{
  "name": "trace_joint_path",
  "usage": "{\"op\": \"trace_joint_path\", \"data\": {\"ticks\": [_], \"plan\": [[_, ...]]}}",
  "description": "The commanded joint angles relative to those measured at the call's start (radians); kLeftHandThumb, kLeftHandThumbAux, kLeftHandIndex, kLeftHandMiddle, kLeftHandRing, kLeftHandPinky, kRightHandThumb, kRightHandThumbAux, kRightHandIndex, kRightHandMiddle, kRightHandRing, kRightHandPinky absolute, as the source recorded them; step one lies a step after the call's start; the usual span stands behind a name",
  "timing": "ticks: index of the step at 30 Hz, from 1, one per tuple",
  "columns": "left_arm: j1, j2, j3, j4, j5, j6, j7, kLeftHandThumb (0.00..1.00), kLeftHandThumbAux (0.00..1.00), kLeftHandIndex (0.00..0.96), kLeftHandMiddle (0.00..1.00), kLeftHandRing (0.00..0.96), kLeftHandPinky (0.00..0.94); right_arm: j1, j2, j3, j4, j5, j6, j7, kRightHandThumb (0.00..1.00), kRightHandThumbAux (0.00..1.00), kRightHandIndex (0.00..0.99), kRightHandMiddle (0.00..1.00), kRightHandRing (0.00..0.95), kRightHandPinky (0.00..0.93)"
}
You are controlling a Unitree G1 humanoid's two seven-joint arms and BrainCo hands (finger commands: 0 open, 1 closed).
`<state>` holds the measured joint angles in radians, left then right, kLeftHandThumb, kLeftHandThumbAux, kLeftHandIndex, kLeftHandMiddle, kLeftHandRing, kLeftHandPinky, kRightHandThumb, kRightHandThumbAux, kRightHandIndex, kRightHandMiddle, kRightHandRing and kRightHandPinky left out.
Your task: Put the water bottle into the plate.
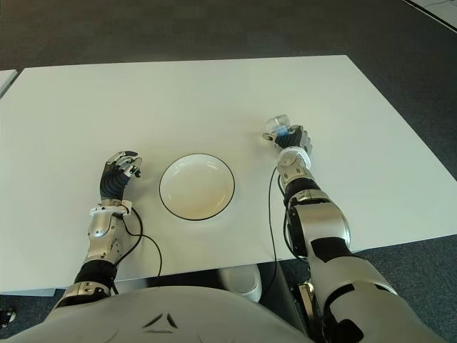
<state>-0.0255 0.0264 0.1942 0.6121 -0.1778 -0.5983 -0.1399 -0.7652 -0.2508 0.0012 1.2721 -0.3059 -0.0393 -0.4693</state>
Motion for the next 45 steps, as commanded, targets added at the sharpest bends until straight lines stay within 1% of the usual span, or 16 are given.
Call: {"op": "trace_joint_path", "data": {"ticks": [1,3,6,9,11,14,17,19,21,23,26,30,34,39,42,45], "plan": [[0.011,-0.007,0.004,0.004,0.001,0.005,0.007,0.707,0.715,0.435,0.698,0.691,0.681,0.015,0.028,-0.015,-0.032,0.032,-0.076,-0.040,0.742,0.708,0.441,0.867,0.866,0.879],[0.012,-0.007,0.003,0.001,0.004,0.012,0.013,0.707,0.715,0.435,0.698,0.690,0.677,0.018,0.033,-0.010,-0.059,0.025,-0.118,-0.078,0.743,0.709,0.441,0.876,0.874,0.881],[0.013,-0.006,0.002,-0.001,0.006,0.015,0.013,0.707,0.715,0.435,0.695,0.687,0.672,0.018,0.044,0.003,-0.147,0.010,-0.152,-0.127,0.744,0.709,0.441,0.894,0.887,0.883],[0.014,-0.006,0.000,0.000,0.006,0.012,0.009,0.707,0.716,0.435,0.695,0.687,0.674,0.033,0.051,0.009,-0.220,0.008,-0.198,-0.135,0.743,0.709,0.440,0.925,0.903,0.888],[0.014,-0.005,0.000,-0.001,0.006,0.013,0.007,0.707,0.716,0.435,0.696,0.687,0.674,0.048,0.056,0.011,-0.262,0.012,-0.225,-0.124,0.742,0.710,0.440,0.942,0.912,0.894],[0.016,-0.004,-0.002,-0.004,0.007,0.015,0.006,0.706,0.716,0.435,0.697,0.687,0.674,0.075,0.070,0.017,-0.347,0.032,-0.300,-0.074,0.740,0.711,0.439,0.961,0.921,0.902],[0.014,-0.004,-0.005,-0.002,0.010,0.014,0.008,0.706,0.716,0.435,0.699,0.689,0.678,0.088,0.074,0.022,-0.385,0.045,-0.352,-0.036,0.739,0.712,0.439,0.968,0.924,0.903],[0.013,-0.003,-0.006,-0.001,0.010,0.016,0.007,0.706,0.716,0.435,0.699,0.689,0.679,0.091,0.071,0.031,-0.403,0.039,-0.392,-0.016,0.739,0.712,0.439,0.963,0.922,0.900],[0.012,-0.004,-0.006,-0.002,0.007,0.024,0.008,0.706,0.716,0.435,0.699,0.690,0.679,0.090,0.061,0.062,-0.428,0.007,-0.451,0.001,0.741,0.712,0.439,0.952,0.917,0.894],[0.011,-0.004,-0.006,-0.003,0.006,0.030,0.010,0.706,0.716,0.435,0.697,0.688,0.676,0.090,0.055,0.080,-0.443,-0.013,-0.484,0.011,0.743,0.711,0.439,0.940,0.912,0.888],[0.008,-0.007,-0.004,-0.001,0.003,0.035,0.014,0.706,0.715,0.435,0.692,0.683,0.672,0.104,0.051,0.104,-0.489,-0.020,-0.539,0.060,0.745,0.711,0.440,0.924,0.905,0.881],[0.005,-0.010,0.000,0.007,0.000,0.023,0.013,0.706,0.715,0.435,0.694,0.685,0.679,0.149,0.063,0.133,-0.586,0.016,-0.580,0.173,0.746,0.710,0.440,0.911,0.897,0.869],[0.005,-0.011,0.002,0.010,0.003,0.018,0.016,0.706,0.715,0.435,0.696,0.686,0.677,0.202,0.093,0.169,-0.704,0.033,-0.574,0.264,0.747,0.710,0.440,0.905,0.894,0.865],[0.006,-0.012,0.003,0.011,0.001,0.017,0.016,0.706,0.715,0.435,0.695,0.686,0.674,0.245,0.112,0.200,-0.819,0.028,-0.545,0.342,0.747,0.710,0.440,0.899,0.891,0.866],[0.006,-0.012,0.004,0.012,-0.004,0.018,0.013,0.707,0.715,0.435,0.696,0.688,0.676,0.245,0.101,0.232,-0.846,0.031,-0.568,0.423,0.747,0.710,0.441,0.894,0.889,0.865],[0.008,-0.010,0.005,0.012,-0.002,0.023,0.015,0.707,0.715,0.435,0.696,0.688,0.678,0.213,0.076,0.291,-0.836,0.043,-0.620,0.558,0.747,0.710,0.441,0.894,0.889,0.872]]}}
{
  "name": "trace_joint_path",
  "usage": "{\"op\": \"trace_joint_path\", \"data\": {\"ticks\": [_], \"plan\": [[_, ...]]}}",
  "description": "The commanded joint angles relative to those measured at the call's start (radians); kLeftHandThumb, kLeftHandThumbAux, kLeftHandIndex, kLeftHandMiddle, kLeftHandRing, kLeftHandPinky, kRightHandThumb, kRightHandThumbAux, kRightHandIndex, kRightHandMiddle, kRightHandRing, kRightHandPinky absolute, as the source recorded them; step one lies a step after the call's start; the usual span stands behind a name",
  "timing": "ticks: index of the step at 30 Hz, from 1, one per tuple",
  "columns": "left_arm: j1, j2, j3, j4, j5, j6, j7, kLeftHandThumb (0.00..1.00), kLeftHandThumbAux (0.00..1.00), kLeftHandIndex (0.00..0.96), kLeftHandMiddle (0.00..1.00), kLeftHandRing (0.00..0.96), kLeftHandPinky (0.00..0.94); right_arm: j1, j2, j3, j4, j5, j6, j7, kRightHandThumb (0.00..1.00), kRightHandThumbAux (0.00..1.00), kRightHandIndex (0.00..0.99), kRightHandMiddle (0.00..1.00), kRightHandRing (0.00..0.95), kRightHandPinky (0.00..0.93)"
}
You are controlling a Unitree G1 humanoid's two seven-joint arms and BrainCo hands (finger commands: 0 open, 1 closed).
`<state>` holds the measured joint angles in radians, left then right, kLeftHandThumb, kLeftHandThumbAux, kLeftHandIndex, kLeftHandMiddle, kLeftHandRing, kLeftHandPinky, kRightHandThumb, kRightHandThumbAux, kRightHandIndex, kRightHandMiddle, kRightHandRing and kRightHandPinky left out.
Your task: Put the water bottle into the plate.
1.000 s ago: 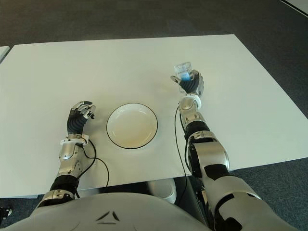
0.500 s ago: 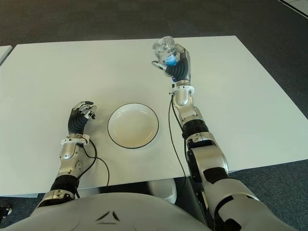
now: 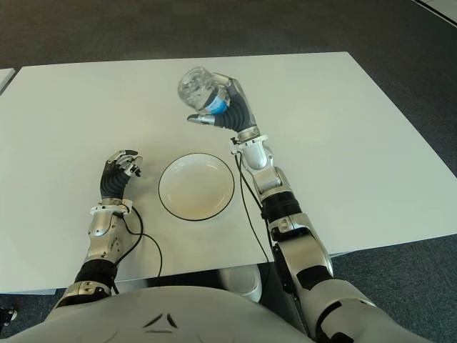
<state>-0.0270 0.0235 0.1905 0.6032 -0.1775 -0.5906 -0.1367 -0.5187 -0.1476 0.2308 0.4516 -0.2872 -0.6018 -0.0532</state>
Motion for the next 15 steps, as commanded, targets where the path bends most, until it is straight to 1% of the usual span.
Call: {"op": "trace_joint_path", "data": {"ticks": [1,4,7,9,11,12,15], "plan": [[0.010,-0.007,0.009,0.021,-0.002,0.017,0.013,0.707,0.715,0.435,0.696,0.688,0.677,-0.042,-0.032,0.074,-0.012,0.025,-0.068,0.173,0.747,0.710,0.441,0.896,0.890,0.874],[0.010,-0.007,0.011,0.020,-0.003,0.027,0.017,0.707,0.715,0.435,0.691,0.682,0.670,-0.061,-0.034,0.103,0.010,0.049,-0.105,0.263,0.746,0.710,0.441,0.898,0.889,0.878],[0.010,-0.009,0.013,0.020,-0.007,0.032,0.018,0.707,0.714,0.435,0.678,0.669,0.654,-0.056,-0.035,0.134,0.014,0.060,-0.122,0.343,0.746,0.710,0.441,0.897,0.884,0.878],[0.010,-0.010,0.015,0.019,-0.009,0.037,0.021,0.707,0.714,0.435,0.668,0.657,0.643,-0.043,-0.037,0.157,0.016,0.040,-0.121,0.375,0.745,0.710,0.441,0.894,0.881,0.875],[0.010,-0.012,0.016,0.017,-0.010,0.045,0.028,0.708,0.714,0.435,0.662,0.652,0.639,-0.028,-0.045,0.188,0.027,-0.010,-0.117,0.392,0.745,0.710,0.441,0.890,0.878,0.872],[0.009,-0.014,0.017,0.016,-0.009,0.050,0.033,0.708,0.714,0.435,0.660,0.649,0.637,-0.027,-0.049,0.211,0.043,-0.049,-0.113,0.396,0.745,0.710,0.441,0.888,0.877,0.871],[0.011,-0.018,0.018,0.012,-0.007,0.057,0.046,0.708,0.714,0.436,0.656,0.645,0.635,-0.037,-0.053,0.252,0.077,-0.117,-0.104,0.402,0.745,0.710,0.441,0.882,0.874,0.870]]}}
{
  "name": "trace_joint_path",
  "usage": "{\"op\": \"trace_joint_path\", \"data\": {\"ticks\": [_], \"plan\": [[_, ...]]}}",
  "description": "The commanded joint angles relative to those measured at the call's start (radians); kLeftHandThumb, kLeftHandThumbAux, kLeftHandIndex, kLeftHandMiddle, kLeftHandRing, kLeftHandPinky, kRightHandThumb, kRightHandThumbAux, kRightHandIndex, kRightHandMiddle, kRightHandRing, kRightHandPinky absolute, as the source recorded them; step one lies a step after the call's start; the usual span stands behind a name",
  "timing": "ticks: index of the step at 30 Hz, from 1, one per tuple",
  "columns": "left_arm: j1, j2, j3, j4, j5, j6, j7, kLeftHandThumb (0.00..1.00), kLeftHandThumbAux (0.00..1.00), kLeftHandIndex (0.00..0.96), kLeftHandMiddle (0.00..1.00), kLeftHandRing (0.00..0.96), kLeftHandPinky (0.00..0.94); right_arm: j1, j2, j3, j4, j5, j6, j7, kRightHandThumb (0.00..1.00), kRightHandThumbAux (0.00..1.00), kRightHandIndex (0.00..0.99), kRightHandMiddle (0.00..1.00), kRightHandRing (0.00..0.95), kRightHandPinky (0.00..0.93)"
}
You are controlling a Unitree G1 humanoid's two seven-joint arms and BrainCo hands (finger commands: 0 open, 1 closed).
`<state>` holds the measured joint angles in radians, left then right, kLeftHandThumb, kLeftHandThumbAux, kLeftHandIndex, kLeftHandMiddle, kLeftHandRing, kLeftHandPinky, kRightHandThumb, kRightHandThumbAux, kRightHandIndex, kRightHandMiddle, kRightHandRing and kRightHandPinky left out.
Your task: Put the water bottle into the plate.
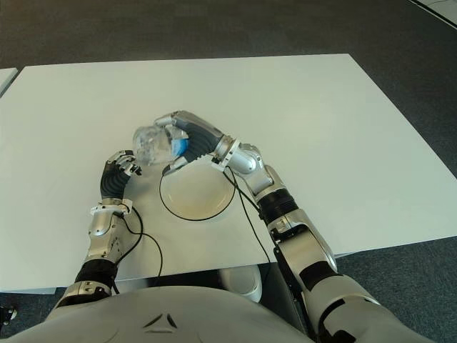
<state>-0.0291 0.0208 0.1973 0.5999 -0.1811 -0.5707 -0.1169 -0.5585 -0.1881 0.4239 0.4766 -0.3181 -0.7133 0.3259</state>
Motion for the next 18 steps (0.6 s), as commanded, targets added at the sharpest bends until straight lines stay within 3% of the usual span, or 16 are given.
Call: {"op": "trace_joint_path", "data": {"ticks": [1,7,14,18], "plan": [[0.013,-0.016,0.011,0.014,-0.002,0.038,0.031,0.708,0.714,0.436,0.655,0.644,0.635,-0.006,-0.012,0.075,0.070,-0.107,0.010,0.028,0.745,0.710,0.441,0.882,0.874,0.870],[0.018,-0.019,0.014,0.008,0.006,0.027,0.047,0.708,0.713,0.436,0.652,0.638,0.629,-0.048,-0.024,0.145,0.139,-0.176,0.003,0.104,0.745,0.709,0.441,0.879,0.874,0.871],[0.021,-0.021,0.018,0.009,0.016,0.011,0.055,0.708,0.713,0.436,0.653,0.637,0.628,-0.048,-0.042,0.147,0.135,-0.168,0.018,0.177,0.745,0.709,0.441,0.880,0.876,0.865],[0.022,-0.020,0.019,0.008,0.021,0.012,0.059,0.708,0.713,0.436,0.655,0.638,0.626,-0.044,-0.049,0.146,0.117,-0.167,0.066,0.226,0.746,0.709,0.441,0.882,0.877,0.857]]}}
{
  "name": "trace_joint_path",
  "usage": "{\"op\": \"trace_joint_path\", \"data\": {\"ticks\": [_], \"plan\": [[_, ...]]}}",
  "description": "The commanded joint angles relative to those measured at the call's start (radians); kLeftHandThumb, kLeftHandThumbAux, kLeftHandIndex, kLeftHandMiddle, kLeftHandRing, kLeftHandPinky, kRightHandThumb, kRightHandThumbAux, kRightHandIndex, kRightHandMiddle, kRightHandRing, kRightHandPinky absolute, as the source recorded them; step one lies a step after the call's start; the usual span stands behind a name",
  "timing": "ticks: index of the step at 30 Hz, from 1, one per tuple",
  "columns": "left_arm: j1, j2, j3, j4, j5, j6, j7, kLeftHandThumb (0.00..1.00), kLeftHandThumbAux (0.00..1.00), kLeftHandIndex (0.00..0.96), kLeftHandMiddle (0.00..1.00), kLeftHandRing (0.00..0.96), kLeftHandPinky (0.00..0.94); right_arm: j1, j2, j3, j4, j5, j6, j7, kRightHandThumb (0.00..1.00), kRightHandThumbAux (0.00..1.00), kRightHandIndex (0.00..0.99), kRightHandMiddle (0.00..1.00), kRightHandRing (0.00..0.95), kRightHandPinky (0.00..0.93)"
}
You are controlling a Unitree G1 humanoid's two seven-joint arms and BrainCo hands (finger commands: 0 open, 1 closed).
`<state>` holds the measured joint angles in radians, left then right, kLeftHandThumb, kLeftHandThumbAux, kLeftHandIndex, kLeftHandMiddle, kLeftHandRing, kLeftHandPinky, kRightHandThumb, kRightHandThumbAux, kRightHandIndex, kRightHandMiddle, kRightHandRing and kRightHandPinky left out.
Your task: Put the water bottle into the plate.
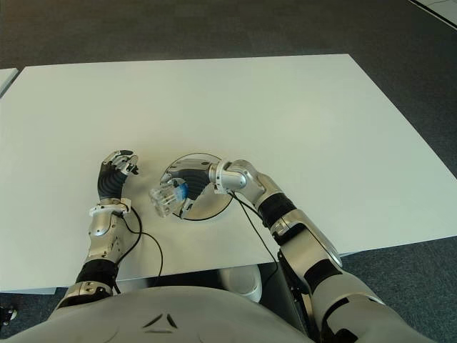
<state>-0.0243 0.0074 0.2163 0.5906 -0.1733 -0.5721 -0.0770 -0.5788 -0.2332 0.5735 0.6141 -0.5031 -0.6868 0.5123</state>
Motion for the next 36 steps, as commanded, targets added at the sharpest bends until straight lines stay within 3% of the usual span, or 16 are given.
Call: {"op": "trace_joint_path", "data": {"ticks": [1,13,22,36], "plan": [[0.018,-0.007,0.000,0.017,0.016,0.012,0.020,0.708,0.713,0.436,0.655,0.638,0.626,-0.022,-0.004,-0.004,-0.025,0.018,0.053,0.050,0.746,0.709,0.441,0.882,0.877,0.857],[0.012,0.012,-0.008,0.038,0.013,-0.032,-0.032,0.706,0.715,0.435,0.685,0.676,0.670,-0.017,-0.043,-0.007,-0.101,-0.004,0.211,0.155,0.744,0.710,0.441,0.875,0.871,0.851],[0.014,0.020,-0.004,0.033,0.005,-0.012,-0.048,0.706,0.716,0.435,0.692,0.683,0.672,0.002,-0.094,-0.012,-0.200,-0.096,0.303,0.113,0.742,0.710,0.441,0.864,0.863,0.842],[0.012,0.030,-0.006,0.031,0.010,-0.009,-0.051,0.706,0.716,0.435,0.705,0.696,0.685,0.069,-0.105,-0.042,-0.295,-0.111,0.420,0.029,0.744,0.709,0.441,0.869,0.868,0.859]]}}
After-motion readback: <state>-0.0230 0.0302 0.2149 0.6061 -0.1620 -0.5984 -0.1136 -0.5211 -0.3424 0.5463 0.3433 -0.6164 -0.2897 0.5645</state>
